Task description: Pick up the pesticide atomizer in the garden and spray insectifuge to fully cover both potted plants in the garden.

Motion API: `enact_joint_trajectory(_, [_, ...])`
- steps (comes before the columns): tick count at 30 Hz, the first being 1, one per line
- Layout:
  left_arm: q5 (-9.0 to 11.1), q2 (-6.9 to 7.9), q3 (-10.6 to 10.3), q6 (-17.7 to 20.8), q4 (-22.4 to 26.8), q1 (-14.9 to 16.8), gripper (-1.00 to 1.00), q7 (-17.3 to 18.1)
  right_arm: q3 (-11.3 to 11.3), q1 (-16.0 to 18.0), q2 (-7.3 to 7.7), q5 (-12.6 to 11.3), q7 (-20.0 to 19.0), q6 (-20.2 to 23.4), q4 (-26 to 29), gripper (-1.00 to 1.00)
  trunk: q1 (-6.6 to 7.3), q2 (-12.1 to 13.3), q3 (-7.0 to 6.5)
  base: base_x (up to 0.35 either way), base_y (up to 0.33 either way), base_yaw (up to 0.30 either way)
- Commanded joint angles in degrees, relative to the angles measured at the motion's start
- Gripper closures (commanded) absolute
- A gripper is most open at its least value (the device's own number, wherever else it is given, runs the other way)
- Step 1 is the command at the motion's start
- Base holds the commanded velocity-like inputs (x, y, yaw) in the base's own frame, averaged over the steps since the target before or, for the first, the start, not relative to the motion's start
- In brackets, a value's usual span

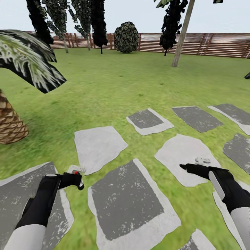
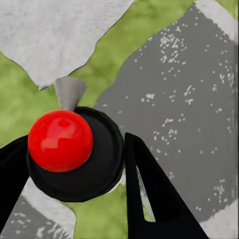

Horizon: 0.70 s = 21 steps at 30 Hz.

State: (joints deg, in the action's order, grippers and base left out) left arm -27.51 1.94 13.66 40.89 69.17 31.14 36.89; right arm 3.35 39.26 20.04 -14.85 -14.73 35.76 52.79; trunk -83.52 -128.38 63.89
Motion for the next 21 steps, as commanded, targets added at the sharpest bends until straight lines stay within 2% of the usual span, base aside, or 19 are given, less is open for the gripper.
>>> enact_joint_trajectory(1, [-0.7, -1.01, 0.1, 0.1, 0.0, 0.1, 1.00, 0.2, 0.1, 0.0, -0.76, 0.1, -0.1, 0.3, 0.4, -1.00, -0.02, 0.0, 0.05, 0.308, -0.215, 0.000])
enact_joint_trajectory(2, [-0.7, -1.64, 0.1, 0.1, 0.0, 0.1, 1.00, 0.1, 0.2, 0.0, -2.19, 0.1, 0.5, 0.3, 0.9, -1.00, -0.02, 0.0, 0.05, 0.308, -0.216, 0.000])
enact_joint_trajectory(3, [-0.7, -2.01, 0.0, 0.0, 0.0, 0.1, 1.00, 0.0, 0.4, 0.0, -3.59, 0.2, 2.7, 0.1, 1.2, -1.00, -0.02, 0.0, 0.05, 0.307, -0.216, 0.000])
enact_joint_trajectory(4, [-0.7, -2.23, 0.0, 0.0, 0.0, 0.1, 1.00, 0.0, 0.4, 0.0, -4.46, 0.2, 6.9, 0.0, 1.4, -1.00, -0.02, 0.0, 0.05, 0.307, -0.216, 0.000])
enact_joint_trajectory(6, [-0.7, -2.46, 0.0, 0.0, 0.0, 0.1, 1.00, -0.1, 0.4, 0.0, -5.06, 0.3, 13.7, -0.1, 1.6, -1.00, -0.02, 0.0, 0.05, 0.307, -0.216, 0.000])
enact_joint_trajectory(9, [-0.7, -2.59, 0.0, 0.0, 0.0, 0.1, 1.00, 0.0, 0.4, 0.0, -5.38, 0.1, 18.7, -0.2, 1.7, -1.00, -0.02, 0.0, 0.05, 0.307, -0.216, 0.000])
enact_joint_trajectory(14, [-0.7, -2.59, 0.0, 0.1, 0.0, 0.1, 1.00, 0.0, 0.5, 0.0, -5.38, -0.3, 19.9, 0.1, 1.7, -1.00, -0.02, 0.0, -0.04, 0.307, -0.216, -0.027])
enact_joint_trajectory(21, [-0.7, -2.73, -1.4, 0.0, 0.0, 0.1, 1.00, 0.0, 0.5, 0.0, -5.38, -0.4, 20.0, 0.3, 1.8, -1.00, -0.02, 0.0, -0.48, 0.307, -0.216, -0.175])
